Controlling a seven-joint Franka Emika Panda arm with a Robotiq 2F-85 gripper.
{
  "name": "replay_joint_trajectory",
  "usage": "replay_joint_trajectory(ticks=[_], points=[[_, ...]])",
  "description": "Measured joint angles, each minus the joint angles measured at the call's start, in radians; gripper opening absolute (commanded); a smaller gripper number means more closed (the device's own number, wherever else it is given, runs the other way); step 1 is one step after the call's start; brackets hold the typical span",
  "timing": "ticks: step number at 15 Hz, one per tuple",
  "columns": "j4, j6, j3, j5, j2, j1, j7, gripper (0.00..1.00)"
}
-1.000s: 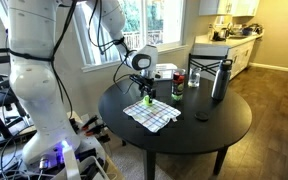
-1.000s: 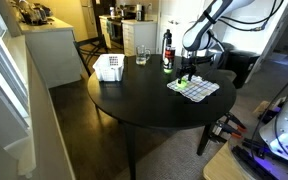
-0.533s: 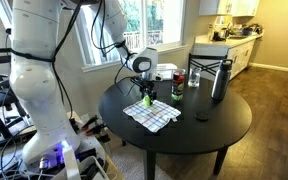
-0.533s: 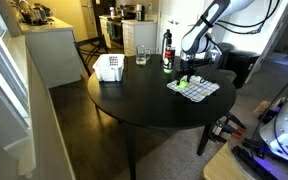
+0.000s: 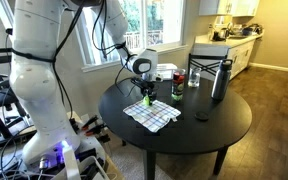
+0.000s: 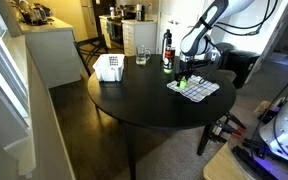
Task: Place the tennis ball with the other tennis balls
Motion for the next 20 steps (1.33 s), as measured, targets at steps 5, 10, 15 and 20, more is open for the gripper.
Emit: replay_joint_trajectory(ticks=[5, 10, 15, 20], points=[[0.020, 0.024, 0.001, -0.028, -0.011, 0.006, 0.000, 0.43], [0.038, 0.053, 0.011, -0.031, -0.050, 0.023, 0.000, 0.43], [0.050, 0.090, 0.014, -0.049, -0.091, 0.033, 0.000, 0.43], [0.053, 0.189, -0.003, -0.124, -0.148, 0.051, 0.017, 0.43]])
